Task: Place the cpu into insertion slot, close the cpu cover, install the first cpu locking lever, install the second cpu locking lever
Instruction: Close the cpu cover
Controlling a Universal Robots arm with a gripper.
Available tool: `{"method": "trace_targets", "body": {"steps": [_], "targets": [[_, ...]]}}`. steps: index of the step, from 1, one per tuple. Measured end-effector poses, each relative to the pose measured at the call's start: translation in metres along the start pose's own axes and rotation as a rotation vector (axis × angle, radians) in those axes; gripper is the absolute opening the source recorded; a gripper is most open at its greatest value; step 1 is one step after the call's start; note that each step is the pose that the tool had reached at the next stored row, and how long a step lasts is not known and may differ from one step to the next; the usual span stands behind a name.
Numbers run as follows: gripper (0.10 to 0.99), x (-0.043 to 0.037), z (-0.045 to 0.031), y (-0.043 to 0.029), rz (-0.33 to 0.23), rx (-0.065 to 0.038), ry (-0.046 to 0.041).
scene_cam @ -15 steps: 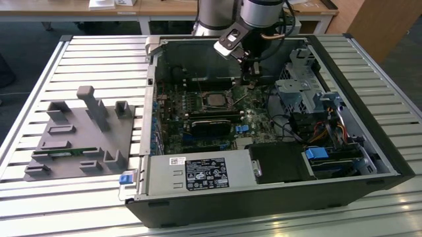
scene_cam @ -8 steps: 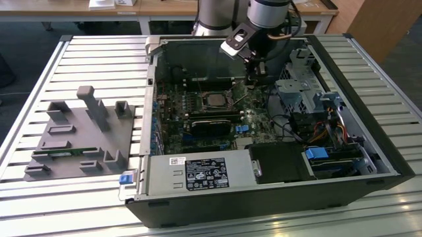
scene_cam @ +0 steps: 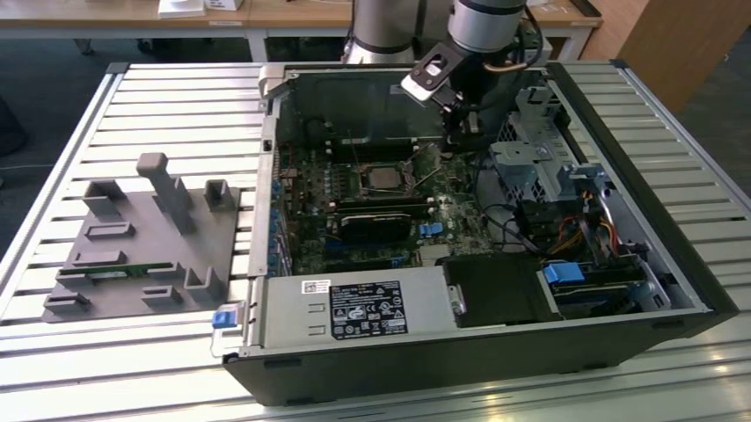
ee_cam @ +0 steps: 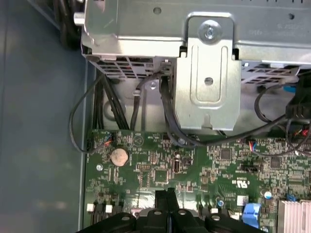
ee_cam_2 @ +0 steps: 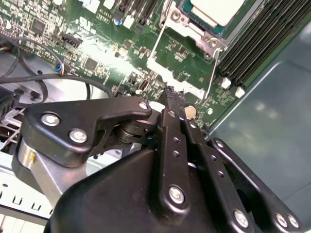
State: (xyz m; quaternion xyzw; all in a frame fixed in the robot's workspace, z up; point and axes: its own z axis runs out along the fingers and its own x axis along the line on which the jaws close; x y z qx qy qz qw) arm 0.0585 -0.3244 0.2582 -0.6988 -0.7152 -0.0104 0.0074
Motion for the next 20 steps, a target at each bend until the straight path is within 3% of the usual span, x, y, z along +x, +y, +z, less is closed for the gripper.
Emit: {"method": "trace_targets", "body": {"steps": [6,12,20], "targets": [[0.106,0.0001,0.0051,0.0061,0.0,0.004,0.0001],[0.106,-0.0001,0.0132,0.0065,0.0,0.004,0.0001],[0.106,-0.0001,0.0143,0.0049,0.0,0.004,0.0003]]}}
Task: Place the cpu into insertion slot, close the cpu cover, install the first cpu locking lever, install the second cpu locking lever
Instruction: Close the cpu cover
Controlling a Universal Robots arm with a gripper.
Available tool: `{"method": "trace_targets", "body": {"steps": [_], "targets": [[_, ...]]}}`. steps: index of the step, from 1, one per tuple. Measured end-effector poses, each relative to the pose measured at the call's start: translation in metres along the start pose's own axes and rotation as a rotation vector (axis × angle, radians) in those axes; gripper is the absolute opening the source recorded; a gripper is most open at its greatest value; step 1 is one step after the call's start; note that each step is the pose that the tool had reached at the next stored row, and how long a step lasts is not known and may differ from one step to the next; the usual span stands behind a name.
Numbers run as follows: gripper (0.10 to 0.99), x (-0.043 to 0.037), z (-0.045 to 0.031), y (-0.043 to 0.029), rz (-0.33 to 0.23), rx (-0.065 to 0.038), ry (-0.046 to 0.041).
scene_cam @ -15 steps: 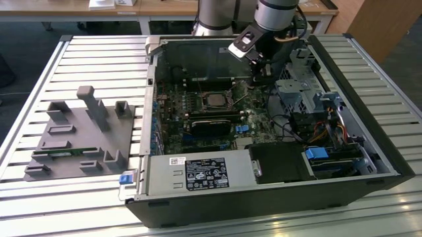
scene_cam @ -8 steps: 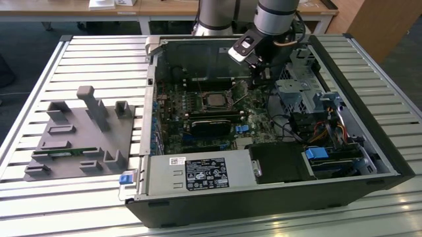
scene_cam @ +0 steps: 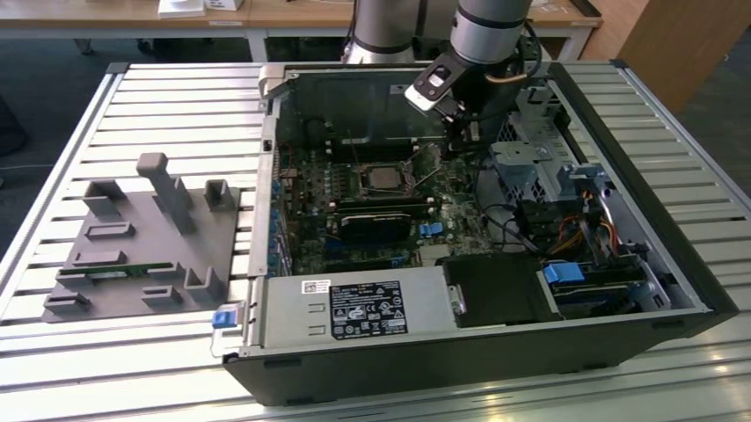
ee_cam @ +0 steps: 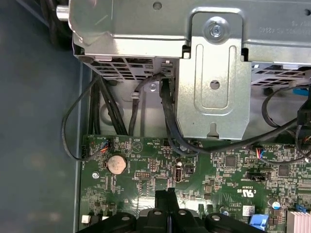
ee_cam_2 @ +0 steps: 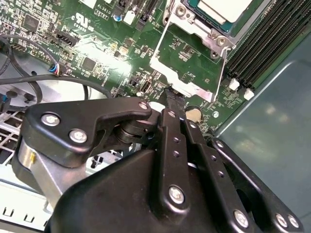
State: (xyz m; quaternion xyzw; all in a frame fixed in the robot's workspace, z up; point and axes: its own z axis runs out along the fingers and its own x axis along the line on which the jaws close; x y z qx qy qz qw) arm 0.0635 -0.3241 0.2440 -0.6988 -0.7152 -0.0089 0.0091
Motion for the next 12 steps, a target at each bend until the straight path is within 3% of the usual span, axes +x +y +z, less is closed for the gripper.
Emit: {"method": "trace_targets", "body": {"steps": [7,12], "targets": [[0.106,0.0001,-0.0001,-0.0012,0.0,0.0,-0.0002],[0.106,0.0002,-0.0001,-0.0061,0.0,0.0,-0.0002]]}}
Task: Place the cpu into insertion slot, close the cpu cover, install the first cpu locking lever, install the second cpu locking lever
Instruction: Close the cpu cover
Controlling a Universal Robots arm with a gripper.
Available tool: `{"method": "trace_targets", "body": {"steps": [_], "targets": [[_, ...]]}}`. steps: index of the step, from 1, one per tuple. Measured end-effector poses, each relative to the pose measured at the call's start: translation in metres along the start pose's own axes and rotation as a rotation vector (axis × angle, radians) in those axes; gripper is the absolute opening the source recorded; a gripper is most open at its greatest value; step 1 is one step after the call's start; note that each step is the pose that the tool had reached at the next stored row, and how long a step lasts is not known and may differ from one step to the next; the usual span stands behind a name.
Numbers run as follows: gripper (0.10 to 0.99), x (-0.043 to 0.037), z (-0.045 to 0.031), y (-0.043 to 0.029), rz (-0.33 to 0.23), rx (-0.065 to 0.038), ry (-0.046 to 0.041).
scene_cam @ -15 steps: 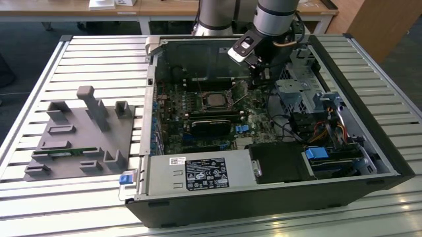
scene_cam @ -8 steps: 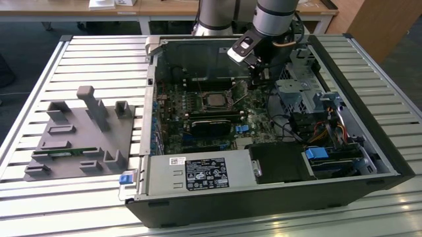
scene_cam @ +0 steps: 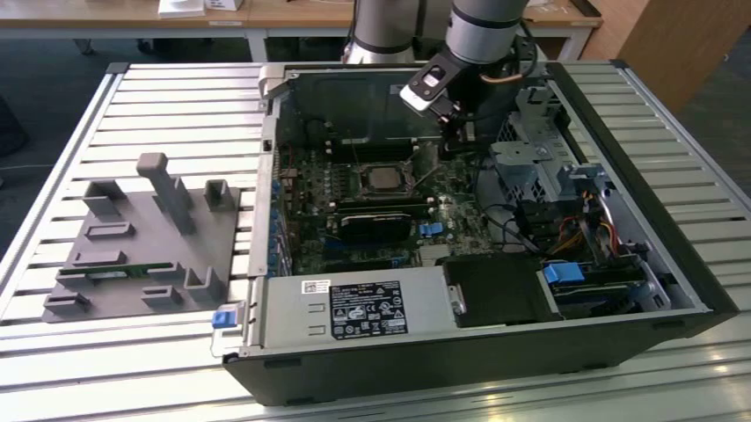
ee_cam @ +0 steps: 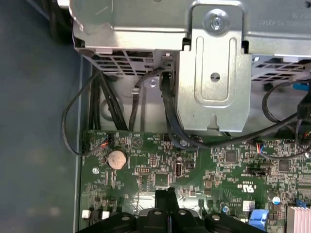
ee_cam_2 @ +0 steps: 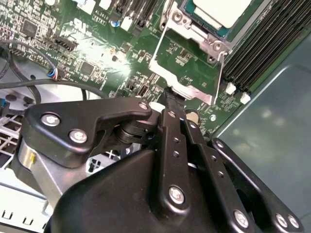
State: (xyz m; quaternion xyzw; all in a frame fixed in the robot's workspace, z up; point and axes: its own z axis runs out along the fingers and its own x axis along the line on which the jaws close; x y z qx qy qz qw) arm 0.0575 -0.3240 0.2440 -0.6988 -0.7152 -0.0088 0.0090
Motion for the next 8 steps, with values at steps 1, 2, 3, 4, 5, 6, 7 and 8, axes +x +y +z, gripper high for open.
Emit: {"method": "trace_targets", "body": {"steps": [1,2,3,4,5,6,7,8], "targets": [[0.106,0.0,0.0,-0.0011,0.0,0.0,0.0],[0.106,0.0001,0.0,-0.0023,0.0,0.0,0.0],[0.106,0.0001,0.0,-0.0037,0.0,0.0,0.0],[0.106,0.0001,0.0,-0.005,0.0,0.0,0.0001],[0.106,0.0002,0.0,-0.0064,0.0,0.0,0.0],[0.106,0.0002,0.0,-0.0078,0.0,0.0,0.0001],[0.106,0.0002,0.0,-0.0094,0.0,0.0,0.0],[0.106,0.0003,0.0,-0.0109,0.0,0.0,0.0]]}}
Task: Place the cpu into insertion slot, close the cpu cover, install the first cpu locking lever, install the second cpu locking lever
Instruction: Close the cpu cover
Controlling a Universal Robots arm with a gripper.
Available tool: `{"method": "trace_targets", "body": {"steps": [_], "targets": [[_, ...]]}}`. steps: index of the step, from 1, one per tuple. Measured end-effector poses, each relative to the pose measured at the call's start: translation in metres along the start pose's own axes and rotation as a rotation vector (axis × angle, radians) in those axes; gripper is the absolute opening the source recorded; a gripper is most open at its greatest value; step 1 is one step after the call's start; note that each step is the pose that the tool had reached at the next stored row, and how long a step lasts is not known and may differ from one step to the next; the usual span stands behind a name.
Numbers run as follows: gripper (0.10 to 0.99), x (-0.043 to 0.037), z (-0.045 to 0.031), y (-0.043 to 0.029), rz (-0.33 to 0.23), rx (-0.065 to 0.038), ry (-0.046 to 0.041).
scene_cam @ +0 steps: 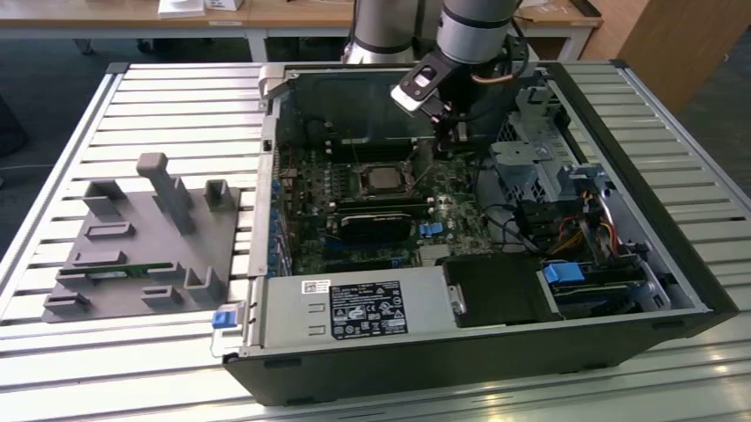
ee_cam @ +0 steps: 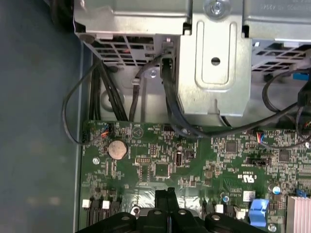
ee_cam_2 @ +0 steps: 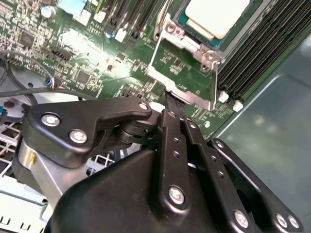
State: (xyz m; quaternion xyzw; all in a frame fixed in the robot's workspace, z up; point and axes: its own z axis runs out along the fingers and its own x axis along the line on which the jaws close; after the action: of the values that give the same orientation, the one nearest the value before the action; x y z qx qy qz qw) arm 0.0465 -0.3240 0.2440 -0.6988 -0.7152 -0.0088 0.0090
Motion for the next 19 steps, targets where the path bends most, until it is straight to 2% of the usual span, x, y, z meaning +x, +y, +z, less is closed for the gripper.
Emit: {"method": "trace_targets", "body": {"steps": [9,19], "targets": [[0.106,0.0003,0.0,-0.0128,0.0,0.0,0.0],[0.106,0.0006,0.0,-0.0236,0.0,0.0,0.0]]}}
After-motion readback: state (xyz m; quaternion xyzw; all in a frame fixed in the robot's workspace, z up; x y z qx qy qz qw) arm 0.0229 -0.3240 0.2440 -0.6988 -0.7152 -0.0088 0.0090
